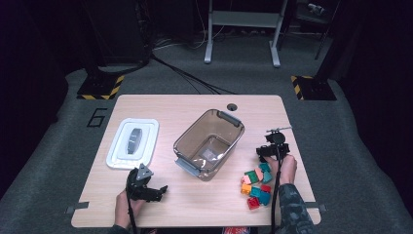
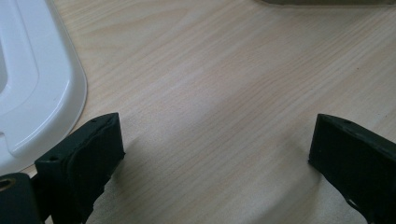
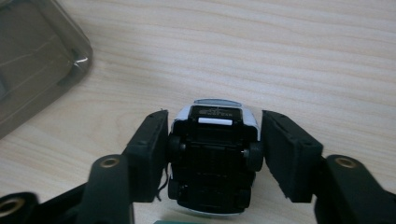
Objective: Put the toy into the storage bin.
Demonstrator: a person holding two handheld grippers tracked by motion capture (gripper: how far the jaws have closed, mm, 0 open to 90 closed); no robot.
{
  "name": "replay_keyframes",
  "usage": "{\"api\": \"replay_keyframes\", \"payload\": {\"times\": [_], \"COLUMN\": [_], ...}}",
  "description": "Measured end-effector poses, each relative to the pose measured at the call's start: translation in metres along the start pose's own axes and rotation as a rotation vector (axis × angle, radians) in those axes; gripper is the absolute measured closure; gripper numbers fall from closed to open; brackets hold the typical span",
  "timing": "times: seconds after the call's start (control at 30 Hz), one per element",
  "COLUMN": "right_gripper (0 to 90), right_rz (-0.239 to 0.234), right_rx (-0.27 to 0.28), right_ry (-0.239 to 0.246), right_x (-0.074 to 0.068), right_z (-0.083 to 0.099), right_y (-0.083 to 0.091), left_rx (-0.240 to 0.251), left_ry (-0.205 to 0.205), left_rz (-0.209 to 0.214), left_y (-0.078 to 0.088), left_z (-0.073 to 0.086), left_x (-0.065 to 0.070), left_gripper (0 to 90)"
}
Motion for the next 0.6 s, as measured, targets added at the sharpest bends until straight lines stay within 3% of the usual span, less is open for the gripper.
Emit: {"api": "replay_keyframes", "payload": {"times": [0.27, 0.6], "right_gripper": [46.8, 47.1], "right_rz": [0.029, 0.032], "right_rx": [-0.004, 0.025], "right_ry": [0.002, 0.009], "right_x": [-0.002, -0.007], "right_z": [0.0, 0.0], "right_y": [0.002, 0.014], "left_rx": [0.0, 0.0], "left_ry": [-0.002, -0.002], "left_rz": [0.0, -0.001], "left_y": [0.0, 0.0], "left_z": [0.0, 0.0], "left_x": [0.0, 0.0], "left_gripper": [2.9, 2.9]}}
Point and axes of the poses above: each handheld gripper's, and its own axes: y roughly backward along the jaws, z roughly out of its underside, x roughly to its right, the point moved 1 cm from there along -y, roughly forward along the jaws, and after that the axes turned 15 degrees about -z, right-handed, at the moved point
